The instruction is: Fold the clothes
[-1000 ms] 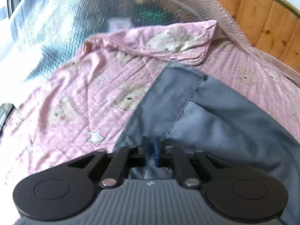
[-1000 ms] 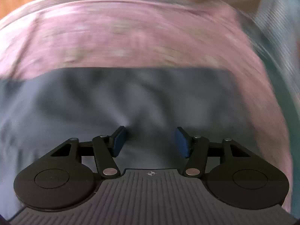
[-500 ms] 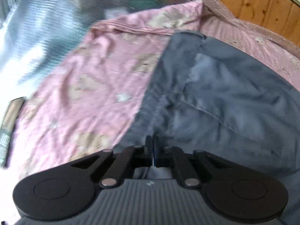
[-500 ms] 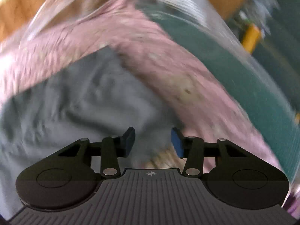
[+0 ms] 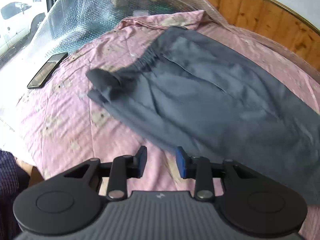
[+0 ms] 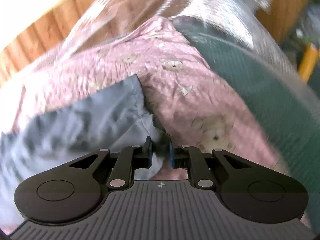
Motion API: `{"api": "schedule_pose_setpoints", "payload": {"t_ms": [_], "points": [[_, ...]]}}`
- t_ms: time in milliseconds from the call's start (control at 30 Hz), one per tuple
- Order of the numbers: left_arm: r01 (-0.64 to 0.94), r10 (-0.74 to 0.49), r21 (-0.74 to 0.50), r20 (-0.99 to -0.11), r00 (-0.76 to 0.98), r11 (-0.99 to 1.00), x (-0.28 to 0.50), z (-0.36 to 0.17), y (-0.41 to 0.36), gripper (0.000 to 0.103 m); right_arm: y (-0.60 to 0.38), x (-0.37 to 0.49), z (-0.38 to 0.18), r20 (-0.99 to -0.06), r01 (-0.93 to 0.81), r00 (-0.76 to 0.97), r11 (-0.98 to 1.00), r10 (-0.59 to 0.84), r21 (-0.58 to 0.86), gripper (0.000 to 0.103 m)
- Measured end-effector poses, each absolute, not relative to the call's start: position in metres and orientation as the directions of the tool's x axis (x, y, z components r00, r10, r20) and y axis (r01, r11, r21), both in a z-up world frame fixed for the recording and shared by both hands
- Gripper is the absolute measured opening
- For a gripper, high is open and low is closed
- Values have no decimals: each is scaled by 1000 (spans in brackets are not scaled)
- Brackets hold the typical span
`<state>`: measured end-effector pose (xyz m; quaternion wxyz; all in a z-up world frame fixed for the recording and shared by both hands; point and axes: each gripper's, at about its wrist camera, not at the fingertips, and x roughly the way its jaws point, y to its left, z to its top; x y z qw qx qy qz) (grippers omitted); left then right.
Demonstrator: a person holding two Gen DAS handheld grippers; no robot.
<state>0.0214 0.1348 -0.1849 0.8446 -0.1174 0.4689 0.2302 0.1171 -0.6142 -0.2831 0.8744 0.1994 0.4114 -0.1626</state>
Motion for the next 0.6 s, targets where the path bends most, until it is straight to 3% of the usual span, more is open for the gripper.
{"api": "schedule_pose_setpoints", "payload": {"t_ms": [233, 433, 533, 600], "points": [[-477, 226, -2, -879, 420, 879, 25, -204, 96, 32, -626, 132, -284, -809, 461, 576, 863, -114, 207, 13], [-351, 62, -94, -910, 409, 932, 60, -237, 45, 34, -637, 145, -286, -829, 474, 549, 857, -106, 204, 13], [-189, -28, -125, -894, 447, 974, 81, -238, 0, 44, -657, 146, -276, -805, 552, 593, 740, -25, 384, 12], [-127, -75, -147, -890, 449, 981, 95, -241, -23, 44, -670, 152, -268, -773, 578, 634, 645, 30, 499, 11]]}}
